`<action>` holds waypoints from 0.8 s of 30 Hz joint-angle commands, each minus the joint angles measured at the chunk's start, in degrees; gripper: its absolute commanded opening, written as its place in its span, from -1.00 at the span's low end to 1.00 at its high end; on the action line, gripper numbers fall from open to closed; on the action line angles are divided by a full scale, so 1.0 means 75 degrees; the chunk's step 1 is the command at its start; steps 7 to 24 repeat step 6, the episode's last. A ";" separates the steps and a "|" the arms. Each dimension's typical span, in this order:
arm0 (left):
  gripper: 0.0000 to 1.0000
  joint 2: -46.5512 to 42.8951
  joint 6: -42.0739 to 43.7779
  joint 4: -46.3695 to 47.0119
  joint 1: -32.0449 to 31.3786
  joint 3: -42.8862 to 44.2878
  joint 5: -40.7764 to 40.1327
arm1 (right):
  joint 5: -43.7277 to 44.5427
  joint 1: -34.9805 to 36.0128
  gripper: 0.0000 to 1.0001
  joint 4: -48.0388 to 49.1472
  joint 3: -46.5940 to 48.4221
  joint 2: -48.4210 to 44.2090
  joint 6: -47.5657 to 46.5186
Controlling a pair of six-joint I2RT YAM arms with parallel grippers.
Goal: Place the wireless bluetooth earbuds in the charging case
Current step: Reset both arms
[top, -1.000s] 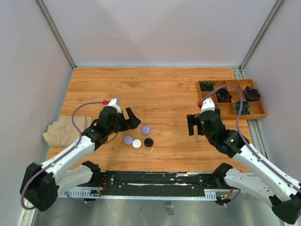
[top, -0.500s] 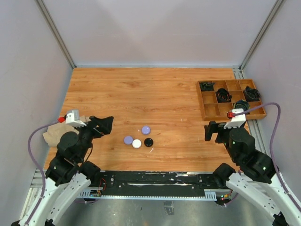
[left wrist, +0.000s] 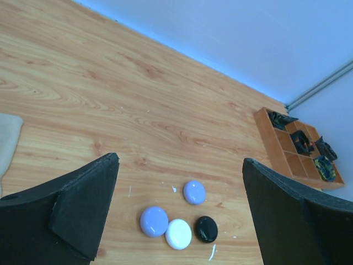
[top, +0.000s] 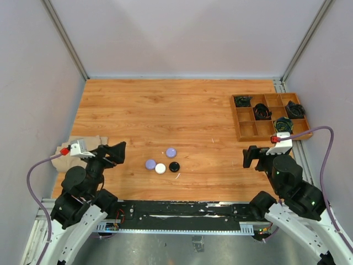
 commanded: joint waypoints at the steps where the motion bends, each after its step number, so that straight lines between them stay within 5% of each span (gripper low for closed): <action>1: 0.99 0.0199 0.0128 0.0012 0.0040 -0.0049 -0.0037 | 0.0208 -0.0088 0.97 -0.0043 -0.0012 -0.0058 0.0012; 24: 0.99 0.0258 0.0175 0.0049 0.0039 -0.0072 0.0045 | 0.0077 -0.0090 0.97 -0.0080 0.0078 -0.0085 -0.0069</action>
